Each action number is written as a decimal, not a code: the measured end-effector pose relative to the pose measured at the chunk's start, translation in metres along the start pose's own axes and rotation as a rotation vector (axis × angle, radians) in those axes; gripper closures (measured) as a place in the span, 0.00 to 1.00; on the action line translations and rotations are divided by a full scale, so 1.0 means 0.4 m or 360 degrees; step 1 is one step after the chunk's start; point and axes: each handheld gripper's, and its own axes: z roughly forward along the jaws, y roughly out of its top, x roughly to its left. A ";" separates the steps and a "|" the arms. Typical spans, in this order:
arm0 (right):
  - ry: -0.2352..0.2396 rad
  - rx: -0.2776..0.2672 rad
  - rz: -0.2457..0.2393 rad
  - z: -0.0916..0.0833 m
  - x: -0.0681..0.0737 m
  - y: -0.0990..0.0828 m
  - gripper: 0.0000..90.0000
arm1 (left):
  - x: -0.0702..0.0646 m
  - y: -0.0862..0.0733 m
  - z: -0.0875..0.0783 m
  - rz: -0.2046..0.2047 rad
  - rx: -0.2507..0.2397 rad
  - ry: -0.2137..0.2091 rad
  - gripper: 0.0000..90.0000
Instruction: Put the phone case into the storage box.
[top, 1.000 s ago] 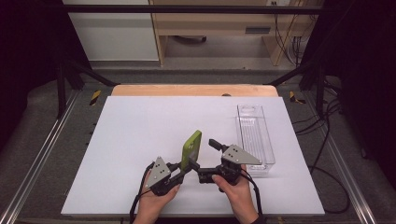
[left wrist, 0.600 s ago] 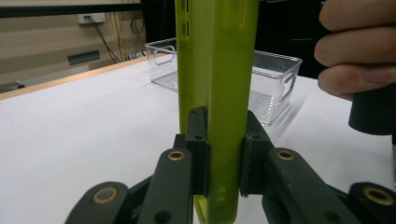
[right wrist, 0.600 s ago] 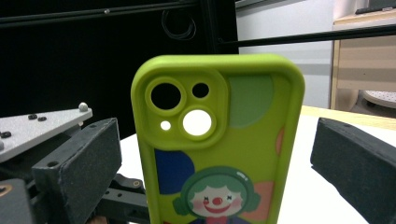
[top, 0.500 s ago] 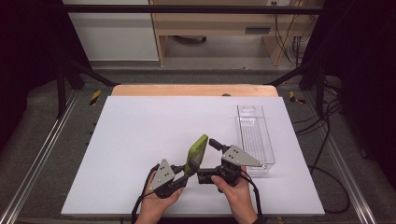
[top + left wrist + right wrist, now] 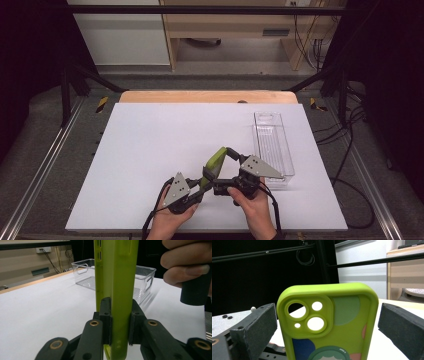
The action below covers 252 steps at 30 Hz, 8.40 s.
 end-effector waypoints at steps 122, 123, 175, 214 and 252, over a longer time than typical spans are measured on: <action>-0.0485 0.0201 -0.0098 0.043 -0.192 0.241 0.18 | 0.170 -0.034 -0.108 -0.0212 -0.0082 0.0351 0.06; -0.0498 0.0204 -0.0104 0.045 -0.199 0.251 0.18 | 0.171 -0.034 -0.107 -0.0213 -0.0079 0.0352 0.06; -0.1203 0.0250 -0.0071 0.114 -0.543 0.268 0.18 | 0.187 -0.040 -0.111 -0.0249 -0.0073 0.0362 0.04; -0.1326 0.0261 0.0044 0.169 -0.604 0.122 0.18 | 0.183 -0.039 -0.108 -0.0251 -0.0073 0.0354 0.04; -0.1319 0.0245 -0.0012 0.188 -0.598 0.087 0.18 | 0.174 -0.040 -0.097 -0.0226 -0.0048 0.0329 0.04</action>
